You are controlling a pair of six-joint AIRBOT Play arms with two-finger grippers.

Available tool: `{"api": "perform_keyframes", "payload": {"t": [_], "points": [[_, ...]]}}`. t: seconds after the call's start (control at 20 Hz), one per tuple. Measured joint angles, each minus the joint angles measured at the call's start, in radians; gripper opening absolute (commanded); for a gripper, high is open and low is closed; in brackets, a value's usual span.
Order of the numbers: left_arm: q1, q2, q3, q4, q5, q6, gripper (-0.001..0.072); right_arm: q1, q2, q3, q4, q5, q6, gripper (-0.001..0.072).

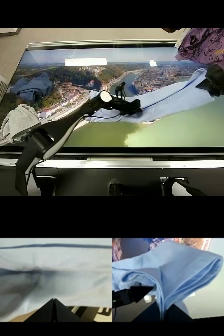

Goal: Fold the clothes and pants, and hang the long-sleeved shirts on hangers.

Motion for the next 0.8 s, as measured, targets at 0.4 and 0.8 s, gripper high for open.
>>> {"api": "perform_keyframes", "payload": {"t": [0.4, 0.8], "points": [[-0.106, -0.158, 0.203, -0.150, 0.071, 0.006, 0.0015, 0.000, 0.033, 0.012, -0.001, 0.026, 0.026, 0.0038], [0.008, -0.151, 0.238, -0.150, -0.058, 0.014, 0.0014, 0.001, 0.021, 0.012, -0.015, 0.008, 0.033, 0.0038]]}}
